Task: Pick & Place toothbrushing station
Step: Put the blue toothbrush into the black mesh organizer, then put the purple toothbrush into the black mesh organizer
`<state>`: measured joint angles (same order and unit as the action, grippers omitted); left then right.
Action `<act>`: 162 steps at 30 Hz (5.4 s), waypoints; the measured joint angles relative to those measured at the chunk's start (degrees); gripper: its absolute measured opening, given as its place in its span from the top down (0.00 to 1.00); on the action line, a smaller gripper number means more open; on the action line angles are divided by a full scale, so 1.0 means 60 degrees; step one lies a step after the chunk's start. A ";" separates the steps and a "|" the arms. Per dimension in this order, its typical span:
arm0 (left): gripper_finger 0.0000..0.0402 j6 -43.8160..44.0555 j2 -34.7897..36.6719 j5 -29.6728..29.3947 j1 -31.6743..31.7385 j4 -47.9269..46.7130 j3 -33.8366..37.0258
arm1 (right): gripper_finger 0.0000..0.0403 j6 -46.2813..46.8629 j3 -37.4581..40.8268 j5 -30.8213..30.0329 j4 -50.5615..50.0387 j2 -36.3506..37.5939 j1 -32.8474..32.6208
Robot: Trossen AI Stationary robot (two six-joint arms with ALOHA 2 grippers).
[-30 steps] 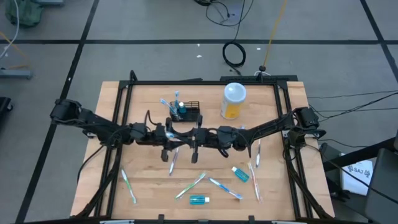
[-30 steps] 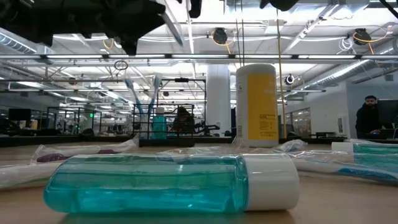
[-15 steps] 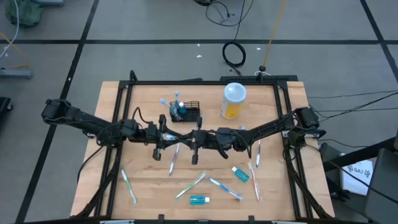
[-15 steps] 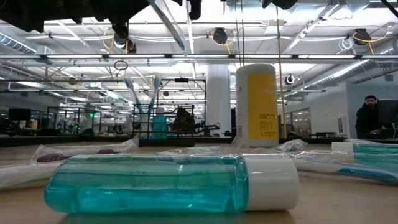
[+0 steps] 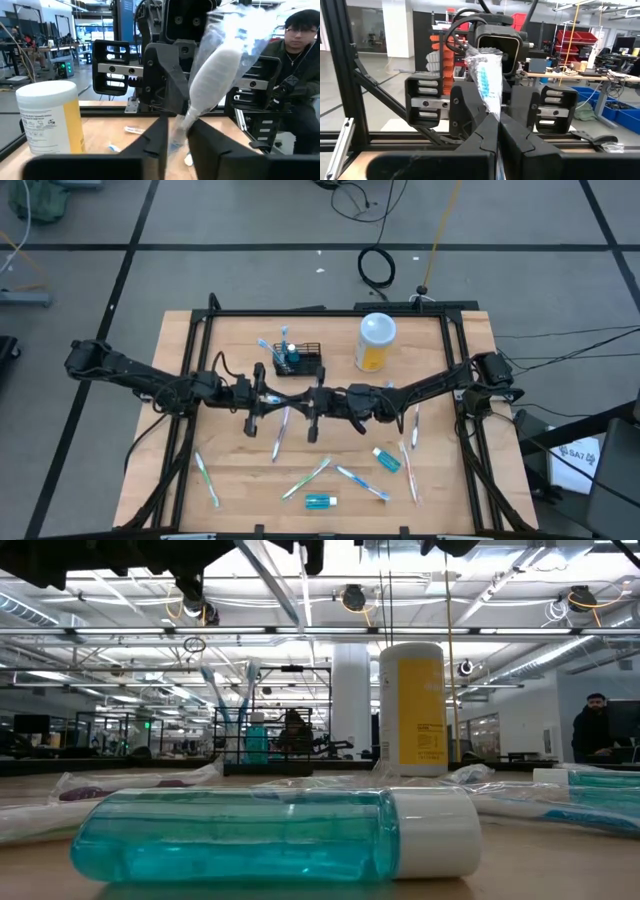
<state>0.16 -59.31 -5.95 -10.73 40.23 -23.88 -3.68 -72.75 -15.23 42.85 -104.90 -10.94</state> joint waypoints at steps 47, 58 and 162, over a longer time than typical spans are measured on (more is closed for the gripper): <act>0.97 -0.0414 -0.2575 -0.2108 0.2915 -0.6616 -0.5220 | 0.61 0.6784 0.0455 -0.2166 -1.1679 0.1772 -0.1464; 0.98 0.0572 -0.4245 -0.1442 0.4233 -0.6545 -0.5395 | 0.61 0.6772 0.0637 -0.1177 -1.1693 0.1836 -0.1439; 0.59 0.8550 -0.4726 -0.1309 0.0870 -0.6755 -0.1268 | 0.61 0.7184 0.1723 -0.0689 -0.9965 0.1828 -0.1297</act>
<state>51.46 -87.67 -13.80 -5.51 -0.31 -31.48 39.42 -62.41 -19.36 -16.94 -93.94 -18.72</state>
